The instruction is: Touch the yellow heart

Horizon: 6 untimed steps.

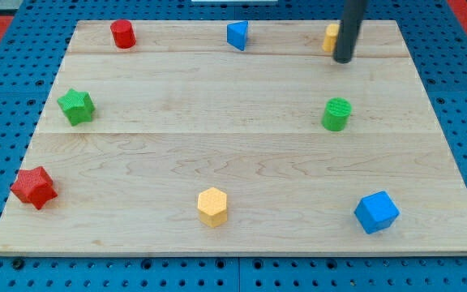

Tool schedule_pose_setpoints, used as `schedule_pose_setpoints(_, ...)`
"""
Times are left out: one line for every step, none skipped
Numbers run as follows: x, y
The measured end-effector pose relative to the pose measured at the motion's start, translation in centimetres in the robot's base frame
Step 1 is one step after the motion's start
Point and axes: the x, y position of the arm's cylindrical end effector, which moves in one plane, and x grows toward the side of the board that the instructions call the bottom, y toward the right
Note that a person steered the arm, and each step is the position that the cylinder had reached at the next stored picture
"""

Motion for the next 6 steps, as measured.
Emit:
schedule_pose_setpoints(-2.6, 5.8)
schedule_pose_setpoints(-6.4, 5.5)
schedule_pose_setpoints(-8.5, 0.4)
schedule_pose_setpoints(-8.2, -7.3)
schedule_pose_setpoints(-5.9, -10.4)
schedule_pose_setpoints(-8.4, -9.7)
